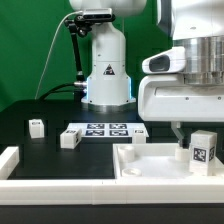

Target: Assemble one leg

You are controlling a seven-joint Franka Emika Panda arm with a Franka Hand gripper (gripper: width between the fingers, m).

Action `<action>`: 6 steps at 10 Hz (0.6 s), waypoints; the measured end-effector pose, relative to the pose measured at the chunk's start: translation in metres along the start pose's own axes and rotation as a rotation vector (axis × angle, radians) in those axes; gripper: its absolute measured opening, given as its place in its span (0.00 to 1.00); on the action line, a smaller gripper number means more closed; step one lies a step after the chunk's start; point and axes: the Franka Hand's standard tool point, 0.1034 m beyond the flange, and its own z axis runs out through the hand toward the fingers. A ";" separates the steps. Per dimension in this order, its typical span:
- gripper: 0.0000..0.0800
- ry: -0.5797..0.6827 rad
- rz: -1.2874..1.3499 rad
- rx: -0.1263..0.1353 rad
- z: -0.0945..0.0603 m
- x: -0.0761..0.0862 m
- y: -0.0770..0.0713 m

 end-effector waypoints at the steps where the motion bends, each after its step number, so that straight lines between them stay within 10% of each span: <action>1: 0.44 0.000 0.023 -0.001 0.000 0.000 0.001; 6: 0.37 0.013 0.414 0.010 0.000 0.002 0.006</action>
Offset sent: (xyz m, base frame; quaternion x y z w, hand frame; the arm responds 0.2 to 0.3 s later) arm 0.0000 0.0000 0.0000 0.0000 0.0000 0.0000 1.0000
